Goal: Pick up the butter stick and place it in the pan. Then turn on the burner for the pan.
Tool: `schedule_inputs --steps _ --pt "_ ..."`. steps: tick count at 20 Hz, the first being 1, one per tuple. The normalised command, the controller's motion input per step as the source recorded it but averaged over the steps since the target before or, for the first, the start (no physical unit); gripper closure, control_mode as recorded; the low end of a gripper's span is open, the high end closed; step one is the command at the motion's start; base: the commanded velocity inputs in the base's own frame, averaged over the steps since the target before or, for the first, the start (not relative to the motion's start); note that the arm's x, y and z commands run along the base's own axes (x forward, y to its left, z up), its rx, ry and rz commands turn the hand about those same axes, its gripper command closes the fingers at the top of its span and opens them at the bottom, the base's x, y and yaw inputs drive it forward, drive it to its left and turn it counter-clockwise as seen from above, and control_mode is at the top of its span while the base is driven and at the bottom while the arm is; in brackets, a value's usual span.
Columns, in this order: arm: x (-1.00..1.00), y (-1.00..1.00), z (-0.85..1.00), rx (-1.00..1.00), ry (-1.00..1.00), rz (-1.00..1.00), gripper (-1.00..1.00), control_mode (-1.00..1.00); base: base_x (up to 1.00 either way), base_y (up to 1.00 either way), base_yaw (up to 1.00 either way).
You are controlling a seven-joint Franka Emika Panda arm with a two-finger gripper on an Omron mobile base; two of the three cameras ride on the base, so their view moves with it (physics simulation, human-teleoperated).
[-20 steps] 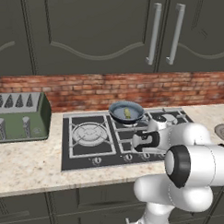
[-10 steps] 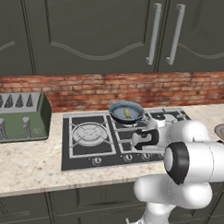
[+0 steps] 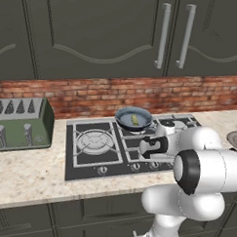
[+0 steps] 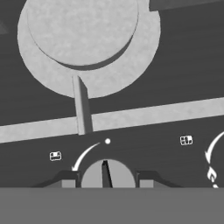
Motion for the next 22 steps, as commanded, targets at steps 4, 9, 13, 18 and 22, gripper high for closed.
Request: schedule_inputs --steps 4,9,13,18,22 --pt "0.0 0.0 0.0 0.0 0.0 0.09 1.0 -1.0 0.0 0.0 0.0" --pt "0.0 0.0 -0.01 0.0 0.0 0.13 1.0 -1.0 0.0 0.0 0.0" --pt "0.0 0.0 -0.02 0.0 0.0 0.14 1.0 -1.0 0.0 0.0 0.0" --pt "0.0 0.0 -0.04 0.0 0.0 0.15 1.0 -1.0 0.0 0.0 0.0" --pt "0.0 0.0 -0.06 0.0 0.0 0.15 1.0 -1.0 0.0 0.0 0.0"
